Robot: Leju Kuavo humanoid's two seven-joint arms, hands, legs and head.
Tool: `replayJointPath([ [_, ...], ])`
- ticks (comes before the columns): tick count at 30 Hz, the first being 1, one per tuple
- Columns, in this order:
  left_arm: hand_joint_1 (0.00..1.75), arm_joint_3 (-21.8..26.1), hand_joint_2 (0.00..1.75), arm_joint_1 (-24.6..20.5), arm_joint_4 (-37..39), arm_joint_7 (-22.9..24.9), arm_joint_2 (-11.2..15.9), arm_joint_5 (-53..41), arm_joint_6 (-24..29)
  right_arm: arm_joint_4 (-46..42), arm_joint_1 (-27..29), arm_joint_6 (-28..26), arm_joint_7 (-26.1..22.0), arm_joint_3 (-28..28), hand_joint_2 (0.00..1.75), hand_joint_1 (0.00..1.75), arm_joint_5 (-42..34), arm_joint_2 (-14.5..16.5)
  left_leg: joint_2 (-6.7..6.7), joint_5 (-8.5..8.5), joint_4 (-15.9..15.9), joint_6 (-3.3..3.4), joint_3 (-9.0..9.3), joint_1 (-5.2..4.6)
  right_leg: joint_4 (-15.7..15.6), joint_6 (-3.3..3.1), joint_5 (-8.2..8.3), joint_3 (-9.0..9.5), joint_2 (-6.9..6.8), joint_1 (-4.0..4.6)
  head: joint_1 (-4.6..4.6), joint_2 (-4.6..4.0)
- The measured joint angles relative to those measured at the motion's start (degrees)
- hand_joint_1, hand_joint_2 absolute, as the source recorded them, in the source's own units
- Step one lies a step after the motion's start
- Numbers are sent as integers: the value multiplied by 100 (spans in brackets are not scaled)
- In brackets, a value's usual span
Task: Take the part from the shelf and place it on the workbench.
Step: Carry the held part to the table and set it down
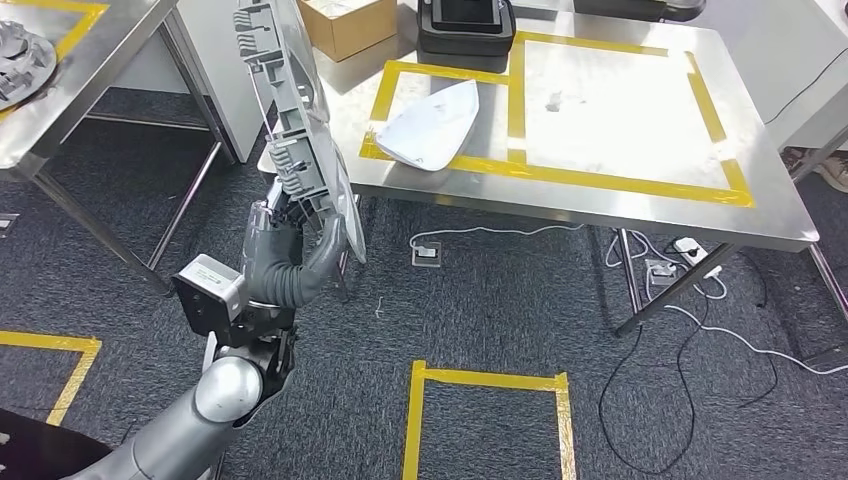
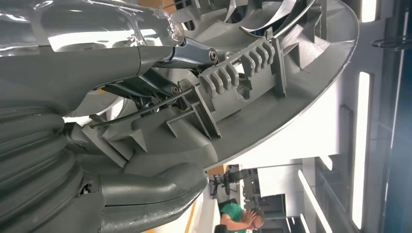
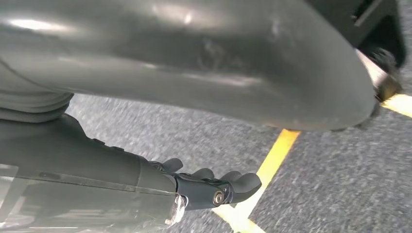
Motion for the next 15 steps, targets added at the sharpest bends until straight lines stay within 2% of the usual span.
replayJointPath([
  [1, 175, -3, 175, 13, -2, -13, 1, -10, 25, 1, 24, 37, -22, -21, 0, 0, -168, -14, -20, -32, -27, -9, 51, -13, -349, -115, 275, 69, 14, 61, -2, 0],
  [2, 175, -4, 175, 36, -8, -25, 3, -22, 58, 3, 50, 73, -56, -59, 0, 0, -360, -29, -40, -55, -62, -24, 85, -18, -618, -197, 471, 136, 23, 113, 1, 0],
  [3, 175, -3, 175, 66, -20, -27, 7, -31, 93, 5, 77, 97, -92, -111, 0, 0, -544, -44, -57, -68, -92, -45, 117, -16, -780, -251, 570, 182, 28, 149, 2, 0],
  [4, 175, 1, 175, 101, -37, -24, 12, -38, 126, 9, 96, 113, -128, -169, 0, 0, -710, -54, -69, -71, -127, -73, 155, -20, -847, -270, 558, 224, 20, 160, 7, 0],
  [6, 175, 22, 175, 166, -91, 1, 35, -59, 184, 16, 117, 116, -198, -305, 0, 0, -974, -67, -66, -90, -154, -110, 232, -28, -996, -270, 554, 367, 0, 141, 14, 0],
  [7, 175, 32, 175, 189, -123, 15, 53, -86, 208, 19, 126, 106, -227, -374, 0, 0, -1062, -74, -64, -131, -79, -122, 220, -36, -1072, -268, 552, 454, -6, 124, 11, 0],
  [8, 175, 39, 175, 203, -158, 25, 71, -125, 225, 22, 132, 88, -251, -440, 0, 0, -1128, -83, -65, -215, 112, -130, 131, -45, -1138, -264, 550, 531, -4, 105, 6, 0],
  [11, 175, 41, 175, 257, -242, 42, 114, -216, 246, 26, 148, 45, -281, -579, 0, 0, -1173, -91, -77, -546, 970, -177, -456, -39, -1176, -247, 492, 626, 6, 80, -2, 0],
  [12, 175, 42, 175, 294, -258, 49, 127, -223, 252, 27, 161, 38, -286, -621, 0, 0, -1171, -91, -76, -543, 1090, -209, -603, -29, -1162, -228, 459, 646, 15, 69, -2, 0],
  [13, 175, 42, 175, 331, -269, 57, 139, -224, 258, 29, 177, 32, -289, -666, 0, 0, -1172, -92, -70, -423, 1042, -244, -667, -17, -1136, -204, 423, 665, 25, 54, -2, 0],
  [15, 175, 42, 175, 376, -293, 66, 157, -231, 266, 33, 195, 18, -302, -748, 0, 0, -1182, -93, -62, 61, 544, -320, -578, 22, -1043, -141, 334, 691, 43, 13, -2, 0],
])
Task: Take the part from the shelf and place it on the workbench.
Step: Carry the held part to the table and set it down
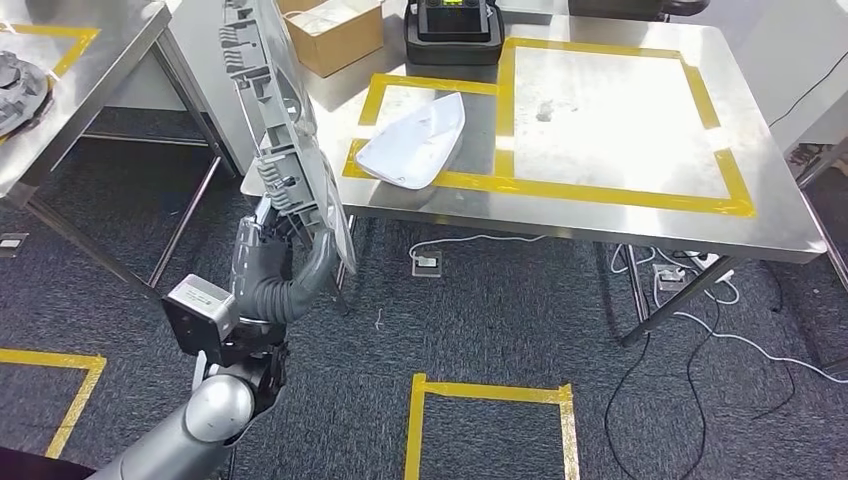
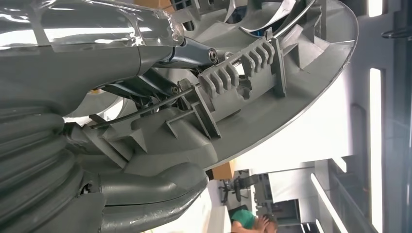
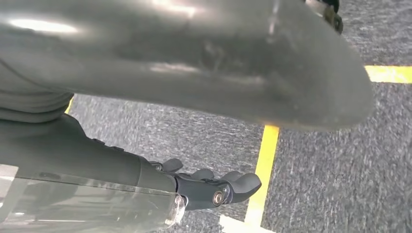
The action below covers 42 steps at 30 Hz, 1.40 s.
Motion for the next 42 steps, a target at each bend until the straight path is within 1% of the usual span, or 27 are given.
replayJointPath([
  [1, 175, -1, 175, 9, -12, 0, 5, -9, 2, 1, -1, -6, -9, -37, 0, 0, -14, -3, 1, 177, -242, -26, 53, 7, 56, 39, -38, 0, 11, -12, -3, 0],
  [2, 175, -2, 175, 13, -30, -2, 8, -24, 3, 1, -8, -11, -19, -68, 0, 0, -29, -6, 5, 268, -430, -7, 100, 7, 112, 74, -71, -21, 21, -16, -8, 0],
  [3, 175, -2, 175, 28, -51, -3, 10, -41, 7, 2, -12, -15, -28, -100, 0, 0, -44, -8, 7, 293, -511, 43, 112, 0, 158, 105, -95, -43, 28, -15, -3, 0],
  [5, 175, -2, 175, 61, -89, 6, 13, -67, 20, 2, -11, -15, -45, -146, 0, 0, -68, -8, 17, 288, -541, 182, 114, -18, 206, 142, -117, -82, 37, -12, 4, 0],
  [7, 175, 1, 175, 79, -117, 17, 16, -81, 34, 2, -1, -9, -69, -177, 0, 0, -83, -3, 18, 319, -543, 251, 128, -5, 309, 197, -211, -113, 24, -24, 14, 0],
  [9, 175, 3, 175, 79, -152, 16, 19, -96, 38, 2, -3, 1, -86, -221, 0, 0, -89, 3, 25, 325, -551, 290, 147, 13, 775, 288, -502, -297, -10, -60, 27, 0],
  [11, 175, 2, 175, 85, -176, 15, 20, -103, 39, 3, -6, 10, -89, -251, 0, 0, -91, 3, 30, 320, -551, 310, 155, 16, 1493, 352, -827, -616, -36, -109, 34, 0],
  [12, 175, 2, 175, 91, -178, 16, 20, -104, 39, 4, -3, 16, -89, -254, 0, 0, -93, 3, 30, 318, -551, 313, 158, 16, 1721, 361, -886, -722, -42, -124, 35, 0],
  [13, 175, 2, 175, 97, -179, 16, 20, -105, 39, 4, 1, 20, -89, -256, 0, 0, -94, 4, 28, 316, -551, 315, 161, 15, 1758, 356, -841, -739, -43, -132, 35, 0],
  [14, 175, 1, 175, 101, -182, 17, 20, -105, 39, 4, 3, 23, -89, -260, 0, 0, -95, 4, 23, 315, -552, 315, 166, 12, 1554, 335, -688, -635, -41, -133, 35, 0],
  [16, 175, 1, 175, 104, -201, 16, 21, -105, 39, 4, -2, 28, -89, -277, 0, 0, -94, -1, 12, 312, -556, 310, 176, 4, 806, 251, -332, -254, -28, -112, 32, 0],
  [17, 175, 2, 175, 104, -212, 16, 22, -107, 39, 4, -7, 28, -89, -285, 0, 0, -94, -4, 6, 313, -559, 296, 174, 0, 469, 207, -229, -84, -22, -95, 33, 0],
  [18, 175, 2, 175, 104, -220, 15, 22, -109, 39, 4, -12, 29, -89, -290, 0, 0, -93, -8, 1, 316, -565, 273, 170, 2, 277, 176, -201, 13, -17, -78, 30, 0],
  [20, 175, 2, 175, 106, -224, 16, 22, -111, 39, 5, -16, 29, -89, -292, 0, 0, -92, -11, -6, 333, -596, 206, 171, 14, 161, 149, -215, 64, -18, -52, 32, 0],
  [22, 175, 4, 175, 110, -226, 16, 26, -111, 39, 5, -16, 29, -89, -293, 0, 0, -89, -9, -2, 292, -580, 149, 172, 19, 47, 130, -157, 118, -35, -71, 25, 0],
  [24, 175, 5, 175, 110, -233, 11, 31, -112, 37, 3, -22, 32, -89, -295, 0, 0, -86, -6, 5, 46, -240, 125, 23, 8, -71, 102, -94, 174, -55, -93, 10, 0],
  [26, 175, 3, 175, 116, -238, 8, 36, -113, 34, 3, -24, 34, -89, -300, 0, 0, -84, -6, 7, -291, 416, 111, -288, 0, -86, 81, -87, 182, -62, -77, 5, 0],
  [27, 175, 3, 175, 124, -237, 10, 39, -113, 33, 4, -21, 34, -89, -305, 0, 0, -81, -5, 8, -364, 661, 101, -410, 0, -82, 79, -90, 182, -63, -71, 5, 0],
  [28, 175, 2, 175, 130, -235, 13, 40, -113, 34, 4, -19, 34, -89, -310, 0, 0, -78, -5, 12, -334, 743, 94, -457, 0, -74, 79, -94, 182, -63, -67, 6, 0],
  [29, 175, 3, 175, 134, -234, 15, 41, -113, 34, 3, -17, 34, -89, -315, 0, 0, -74, -4, 20, -196, 612, 89, -396, 0, -60, 85, -102, 182, -62, -67, 5, 0],
  [31, 175, 4, 175, 136, -234, 15, 41, -113, 33, 1, -19, 34, -89, -322, 0, 0, -70, -3, 50, 172, 42, 88, -107, 1, -15, 108, -131, 183, -59, -74, 3, 0],
  [33, 175, 4, 175, 135, -235, 15, 41, -114, 32, 0, -21, 34, -89, -323, 0, 0, -70, -2, 70, 341, -279, 88, 63, 2, 13, 124, -149, 183, -57, -79, 2, 0],
  [35, 175, 4, 175, 135, -235, 15, 41, -113, 32, 0, -21, 34, -89, -324, 0, 0, -70, -2, 73, 353, -306, 88, 78, 2, 16, 125, -151, 183, -57, -80, 2, 0],
  [36, 175, 4, 175, 136, -237, 15, 41, -113, 32, 0, -23, 34, -89, -327, 0, 0, -70, -2, 82, 347, -390, 110, 120, -2, 46, 145, -169, 171, -55, -70, 4, 0],
  [38, 175, 4, 175, 139, -243, 15, 41, -111, 33, 2, -22, 35, -89, -332, 0, 0, -69, -1, 80, 345, -557, 202, 201, -12, 136, 225, -237, 141, -56, -65, 17, 0],
  [40, 175, 4, 175, 140, -252, 15, 43, -112, 33, 3, -22, 36, -89, -335, 0, 0, -69, 3, 58, 353, -635, 298, 234, 0, 507, 338, -491, -4, -59, -93, 37, 0],
  [42, 175, 2, 175, 141, -256, 15, 44, -112, 33, 5, -19, 36, -89, -337, 0, 0, -70, 4, 36, 365, -642, 326, 231, 16, 1227, 416, -867, -316, -60, -133, 48, 0],
])
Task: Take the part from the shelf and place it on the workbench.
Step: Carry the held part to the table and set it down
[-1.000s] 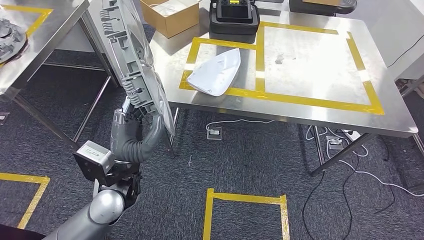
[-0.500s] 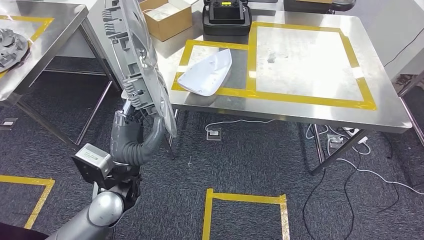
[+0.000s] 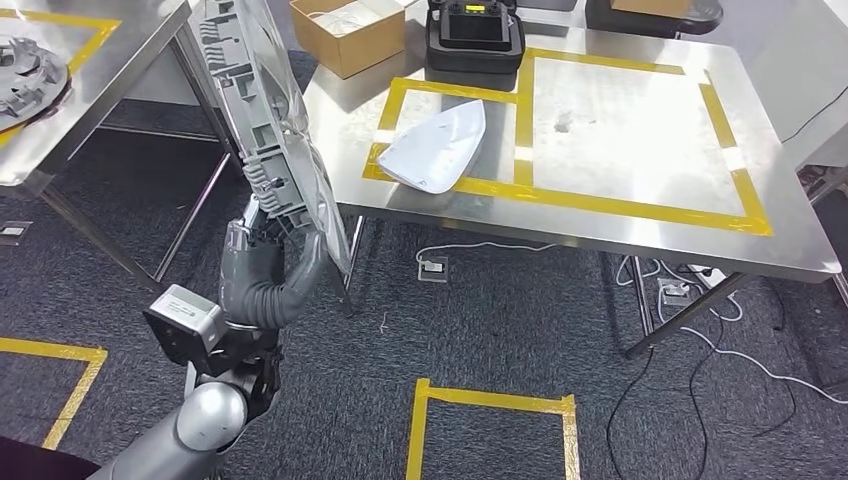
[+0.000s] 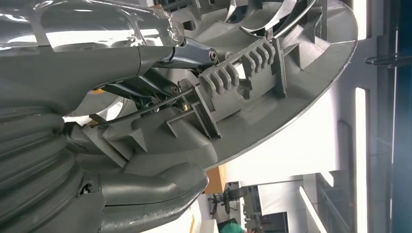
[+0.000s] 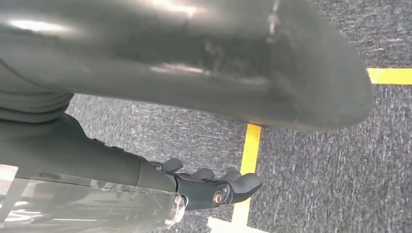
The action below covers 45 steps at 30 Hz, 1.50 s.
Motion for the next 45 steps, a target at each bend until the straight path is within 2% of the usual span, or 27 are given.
replayJointPath([
  [1, 175, -1, 175, 1, 1, 0, 1, 1, -1, 1, 5, 0, 0, 0, 0, 0, 0, 0, -12, 0, 1, 1, -2, 0, 305, 16, -106, -139, -1, -15, 0, 0],
  [2, 175, -1, 175, 2, 1, 0, 2, 1, -1, 1, 10, 1, 0, 0, 0, 0, 0, 0, -24, 0, 1, 1, -2, 0, 442, 20, -108, -205, -1, -25, 1, 0],
  [3, 175, 0, 175, 3, 1, 0, 2, 1, -1, 1, 13, 1, 0, -1, 0, 0, 0, 1, -35, -1, 1, -1, 1, 0, 372, 13, -2, -174, -1, -31, 0, 0],
  [5, 175, 0, 175, 2, 1, 0, 2, 0, -1, 1, 6, 1, -1, -3, 0, 0, 3, 1, -60, -5, -1, -8, 12, 1, -324, -37, 399, 150, 2, -28, 0, 0],
  [7, 175, 0, 175, 1, -1, 0, 2, -4, -1, 1, -8, -2, -5, -3, 0, 0, 8, -1, -83, -5, 0, -45, 3, -7, -964, -98, 616, 451, 8, -5, -1, 0],
  [10, 175, -1, 175, 3, -1, 2, 2, -10, -2, 1, -19, -15, -13, -2, 0, 0, 14, -4, -92, 23, -39, -148, -12, 1, -1153, -163, 616, 520, 17, 24, -7, 0],
  [12, 175, -1, 175, 2, -1, 2, 2, -11, -5, -1, -20, -22, -20, -3, 0, 0, 12, -5, -55, -52, 13, -199, -28, 2, -1247, -227, 673, 555, 10, 14, -13, 0],
  [14, 175, -2, 175, 0, -1, 1, 2, -15, -8, -4, -25, -30, -38, -7, 0, 0, -1, -7, -19, -355, 471, -216, -227, -3, -1316, -283, 717, 583, 5, 7, -20, 0],
  [16, 175, -2, 175, 10, 3, 3, 2, -19, -9, -3, -19, -45, -52, -21, 0, 0, -24, -10, -19, -676, 1165, -226, -553, -7, -1320, -306, 719, 582, 14, 23, -21, 0],
  [17, 175, -2, 175, 19, 5, 4, 2, -20, -9, -2, -14, -55, -54, -32, 0, 0, -32, -10, -19, -711, 1363, -231, -652, -7, -1315, -309, 716, 582, 23, 29, -20, 0],
  [18, 175, -2, 175, 26, 7, 5, 3, -20, -9, -2, -11, -60, -55, -43, 0, 0, -36, -10, -19, -633, 1361, -234, -655, -6, -1305, -308, 711, 583, 36, 32, -20, 0],
  [19, 175, -2, 175, 31, 7, 5, 3, -21, -9, -2, -12, -65, -55, -51, 0, 0, -35, -9, -19, -459, 1150, -234, -552, -5, -1286, -299, 701, 584, 51, 31, -21, 0],
  [20, 175, -2, 175, 32, 7, 4, 4, -23, -9, -3, -15, -66, -56, -55, 0, 0, -35, -9, -29, -252, 797, -233, -378, -2, -1255, -280, 682, 581, 69, 27, -21, 0],
  [22, 175, -3, 175, 32, 4, 4, 3, -27, -9, -4, -25, -71, -57, -59, 0, 0, -35, -9, -81, -30, 197, -213, -74, -1, -1158, -222, 630, 539, 105, 37, -21, 0],
  [23, 175, -3, 175, 34, 2, 4, 3, -30, -9, -4, -27, -75, -59, -60, 0, 0, -35, -10, -106, -19, 64, -196, -12, -4, -1119, -195, 612, 515, 118, 41, -19, 0],
  [27, 175, 0, 175, 42, -4, 5, 4, -40, -8, -3, -22, -95, -70, -60, 0, 0, -35, -7, -92, -20, 19, -76, -6, 3, -1021, -97, 541, 459, 121, 22, -7, 0],
  [29, 175, 0, 175, 40, -10, 4, 4, -47, -7, -3, -30, -98, -72, -60, 0, 0, -35, -2, -57, -8, 5, -28, 3, 18, -578, -22, 266, 270, 63, 0, 9, 0],
  [31, 175, -1, 175, 44, -13, 4, 4, -51, -7, -3, -35, -101, -72, -61, 0, 0, -35, 0, -24, -9, 6, -11, 2, 17, 154, 28, -62, -72, 28, -24, 16, 0],
  [32, 175, -2, 175, 45, -12, 5, 4, -51, -7, -3, -32, -102, -72, -61, 0, 0, -35, 0, -9, -11, 6, -10, 2, 16, 401, 36, -123, -196, 22, -31, 17, 0],
  [33, 175, -2, 175, 46, -12, 5, 4, -51, -7, -3, -28, -102, -72, -61, 0, 0, -35, 1, 5, -13, 7, -10, 4, 15, 456, 32, -76, -233, 20, -36, 17, 0],
  [34, 175, -2, 175, 46, -13, 6, 4, -51, -7, -3, -26, -102, -72, -61, 0, 0, -35, 0, 19, -16, 7, -11, 9, 11, 288, 14, 72, -160, 18, -39, 16, 0],
  [36, 175, -2, 175, 46, -15, 5, 4, -51, -7, -3, -36, -102, -72, -61, 0, 0, -35, -4, 46, -24, 4, -21, 20, 1, -472, -60, 451, 206, -20, -21, 15, 0],
  [38, 175, -2, 175, 46, -17, 3, 5, -54, -7, -3, -51, -102, -73, -61, 0, 0, -35, -10, 72, -26, -2, -61, 16, -6, -1029, -130, 613, 471, -63, 19, 12, 0],
  [40, 175, -2, 175, 46, -17, 3, 5, -56, -7, -2, -51, -102, -74, -61, 0, 0, -35, -14, 100, -12, -31, -130, 21, 3, -1136, -170, 612, 504, -51, 50, 13, 0],
  [42, 175, 0, 175, 46, -21, 4, 5, -56, -8, -1, -45, -102, -76, -61, 0, 0, -35, -14, 100, -52, -29, -192, 30, 12, -1236, -227, 673, 542, -25, 33, 7, 0],
  [43, 175, 1, 175, 45, -23, 2, 6, -57, -8, -2, -47, -102, -78, -62, 0, 0, -35, -13, 74, -143, 77, -208, -15, 9, -1295, -260, 710, 566, -16, 23, -2, 0],
  [45, 175, 1, 175, 45, -25, 1, 7, -58, -10, -5, -52, -103, -83, -64, 0, 0, -35, -11, -1, -470, 629, -218, -272, -3, -1354, -303, 746, 590, 6, 21, -25, 0],
])
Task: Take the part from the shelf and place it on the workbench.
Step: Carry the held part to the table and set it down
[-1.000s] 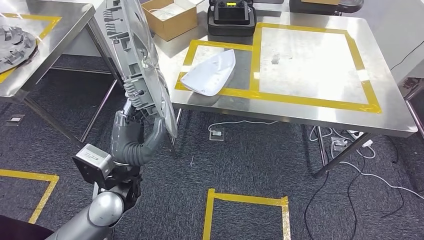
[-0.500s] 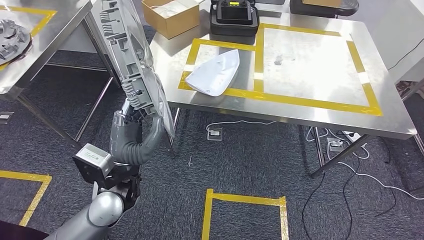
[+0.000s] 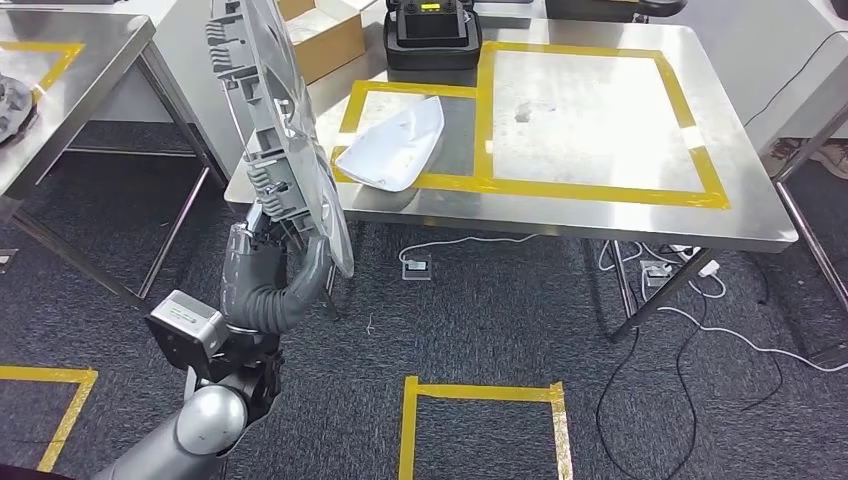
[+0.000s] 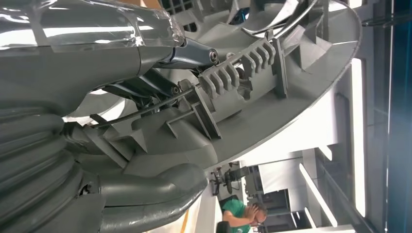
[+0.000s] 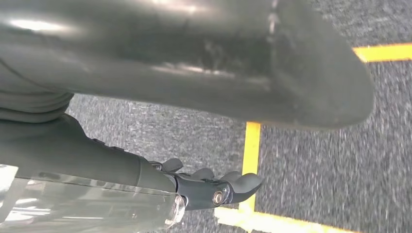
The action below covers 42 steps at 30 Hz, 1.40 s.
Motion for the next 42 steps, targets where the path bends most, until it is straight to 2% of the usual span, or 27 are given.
replayJointPath([
  [2, 175, -2, 175, 7, 3, 4, 2, -1, 0, 0, 11, -2, -3, -3, 0, 0, 0, 0, -27, -237, 630, -9, -317, -3, 16, -18, -8, -4, 30, 17, -10, 0],
  [3, 175, -2, 175, 11, 5, 5, 2, -1, 0, 0, 18, -2, -4, -3, 0, 0, 0, 1, -28, -203, 721, -11, -375, -3, 30, -22, -17, -4, 50, 26, -9, 0],
  [4, 175, -1, 175, 14, 8, 7, 3, -1, 0, 0, 22, -1, -4, -3, 0, 0, 0, 1, -27, -61, 602, -10, -328, -3, 50, -18, -30, -3, 73, 30, -9, 0],
  [6, 175, -1, 175, 14, 9, 6, 3, -1, 0, 0, 19, -1, -5, -3, 0, 0, 0, 2, -65, 318, -43, 4, -14, 1, 115, 12, -75, -8, 121, 29, -9, 0],
  [7, 175, -1, 175, 14, 9, 5, 2, -1, 0, 0, 15, -1, -6, -3, 0, 0, 0, 2, -100, 425, -343, 18, 133, 2, 168, 40, -105, -26, 144, 32, -8, 0],
  [9, 175, -2, 175, 16, 8, 7, 1, -1, 0, 1, 16, -2, -7, -4, 0, 0, 0, 2, -158, 450, -600, 63, 257, -11, 227, 99, -136, -65, 182, 32, -6, 0],
  [12, 175, -2, 175, 13, 6, 7, 1, -1, 1, 2, 27, 0, -7, -4, 0, 0, 0, 1, -127, 474, -635, 146, 262, -9, 258, 176, -165, -94, 196, 21, -7, 0],
  [14, 175, -1, 175, 9, 3, 5, 1, -1, 1, 1, 22, 1, -8, -5, 0, 0, 0, 6, -81, 487, -660, 196, 276, 19, 589, 251, -381, -238, 123, 7, 18, 0],
  [16, 175, -1, 175, 9, 2, 5, 2, -1, 1, 0, 17, 2, -9, -5, 0, 0, 0, 12, -36, 483, -661, 219, 280, 18, 1296, 319, -725, -569, 44, -23, 39, 0],
  [17, 175, -1, 175, 11, 2, 5, 2, -1, 1, 0, 19, 2, -9, -5, 0, 0, 0, 12, -17, 481, -660, 222, 281, 17, 1619, 337, -836, -732, 28, -38, 39, 0],
  [18, 175, -2, 175, 12, 2, 5, 3, -1, 1, 0, 24, 2, -9, -5, 0, 0, 0, 12, 1, 479, -660, 221, 282, 17, 1780, 343, -846, -822, 20, -47, 39, 0],
  [19, 175, -2, 175, 13, 2, 6, 3, -1, 1, 0, 27, 2, -9, -5, 0, 0, 0, 12, 17, 476, -660, 218, 285, 17, 1730, 337, -746, -813, 16, -53, 39, 0],
  [20, 175, -3, 175, 13, 2, 6, 2, -1, 1, 0, 28, 2, -9, -5, 0, 0, 0, 12, 32, 472, -660, 212, 290, 15, 1471, 319, -558, -700, 12, -56, 39, 0],
  [21, 175, -3, 175, 13, 1, 6, 2, -1, 1, 0, 26, 2, -9, -6, 0, 0, 0, 11, 47, 467, -661, 204, 296, 14, 1080, 289, -339, -518, -2, -53, 39, 0],
  [23, 175, -3, 175, 12, 0, 5, 1, -3, 1, 0, 17, 2, -8, -7, 0, 0, -1, 7, 72, 456, -661, 170, 298, 0, 419, 221, -102, -198, -41, -21, 38, 0],
  [24, 175, -3, 175, 13, 0, 5, 1, -4, 1, 1, 14, 2, -7, -8, 0, 0, -1, 5, 84, 456, -666, 143, 295, -1, 261, 193, -81, -125, -52, -2, 36, 0],
  [27, 175, -3, 175, 14, -1, 6, -1, -8, 1, 4, 29, 2, -7, -9, 0, 0, -10, 0, 110, 450, -696, 41, 311, 13, 150, 111, -75, -91, -25, 19, 31, 0],
  [28, 175, -3, 175, 15, -1, 5, -2, -10, 0, 4, 33, 1, -8, -10, 0, 0, -14, 0, 90, 387, -636, 22, 290, 14, 106, 73, -49, -72, -19, 11, 25, 0],
  [30, 175, -5, 175, 17, -2, 2, -4, -14, -2, 3, 30, -5, -9, -11, 0, 0, -19, 0, 15, 99, -189, 12, 86, 9, 41, 17, -9, -39, -12, -4, 0, 0],
  [32, 175, -7, 175, 27, 0, 1, -5, -16, -2, 4, 34, -14, -9, -12, 0, 0, -24, -1, -27, -208, 513, 8, -267, 1, 40, -11, -13, -36, 7, 9, -18, 0],
  [33, 175, -7, 175, 34, 1, 1, -5, -16, -1, 4, 41, -16, -9, -12, 0, 0, -26, 0, -29, -242, 727, 4, -391, 1, 48, -18, -20, -35, 19, 19, -21, 0],
  [34, 175, -7, 175, 40, 2, 2, -5, -16, 0, 4, 46, -15, -9, -12, 0, 0, -26, 1, -26, -155, 733, 2, -414, 1, 62, -17, -31, -33, 33, 24, -20, 0],
  [35, 175, -7, 175, 43, 2, 2, -5, -16, 0, 4, 48, -15, -9, -12, 0, 0, -26, 1, -23, 35, 514, 4, -323, 2, 85, -10, -49, -29, 47, 24, -21, 0],
  [36, 175, -7, 175, 42, 2, 2, -5, -16, -1, 3, 46, -14, -9, -12, 0, 0, -27, 1, -23, 249, 156, 8, -162, 4, 123, 8, -77, -28, 63, 21, -21, 0],
  [38, 175, -8, 175, 40, 1, 1, -7, -16, -2, 2, 40, -14, -9, -12, 0, 0, -29, 1, -34, 480, -435, 30, 130, -5, 216, 66, -143, -52, 95, 30, -22, 0],
  [39, 175, -8, 175, 41, 1, 0, -8, -16, -2, 3, 39, -19, -9, -13, 0, 0, -35, 1, -42, 489, -556, 52, 188, -12, 249, 94, -163, -68, 105, 34, -21, 0],
  [42, 175, -8, 175, 38, -1, -1, -11, -15, -14, 7, 43, -66, -9, -17, 0, 0, -61, -2, -49, 478, -582, 142, 193, -17, 272, 156, -185, -85, 115, 26, -17, 0],
])
